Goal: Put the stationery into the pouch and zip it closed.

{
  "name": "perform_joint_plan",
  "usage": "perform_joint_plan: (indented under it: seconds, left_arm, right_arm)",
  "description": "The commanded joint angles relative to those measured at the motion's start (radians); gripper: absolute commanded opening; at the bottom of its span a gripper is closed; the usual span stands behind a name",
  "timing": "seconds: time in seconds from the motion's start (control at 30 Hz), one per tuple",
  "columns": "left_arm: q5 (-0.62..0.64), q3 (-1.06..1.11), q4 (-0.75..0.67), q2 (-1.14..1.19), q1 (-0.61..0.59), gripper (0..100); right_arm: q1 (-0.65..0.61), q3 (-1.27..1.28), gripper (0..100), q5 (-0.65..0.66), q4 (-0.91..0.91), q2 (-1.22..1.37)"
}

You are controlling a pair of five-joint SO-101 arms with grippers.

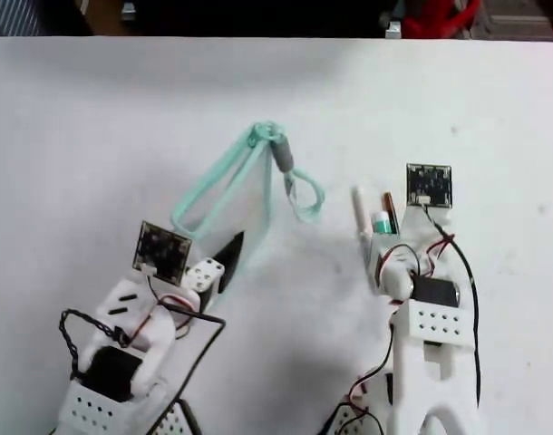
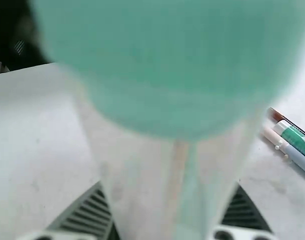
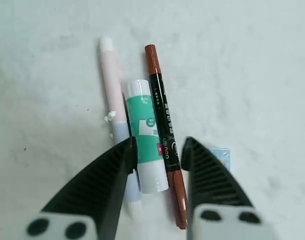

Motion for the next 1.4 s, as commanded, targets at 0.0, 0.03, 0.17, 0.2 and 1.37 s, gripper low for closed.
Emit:
perform_joint_plan:
  seconds: [0.0,0.03,0.17,0.2,1.37]
  left_arm:
    - [0.003,-0.011,-0.018,-0.010,-0.007,21]
    - [0.003,-0.011,-0.018,-0.010,-0.007,21]
    - [0.003,-0.009,-0.018,-0.010,-0.007,21]
    - [0.003,-0.009,-0.018,-0.010,-0.007,21]
    - [0.003,-0.009,-0.018,-0.010,-0.007,21]
  right_arm:
    - [0.010,-0.014,14.9,0.000,-0.033,-0.018]
    - [0.010,-0.011,16.6,0.000,-0.035,-0.018]
    - [0.008,-0.006,0.2,0.000,-0.038,-0.018]
    - [0.008,-0.006,3.6,0.000,-0.038,-0.018]
    - [0.010,-0.008,12.1,0.000,-0.038,-0.018]
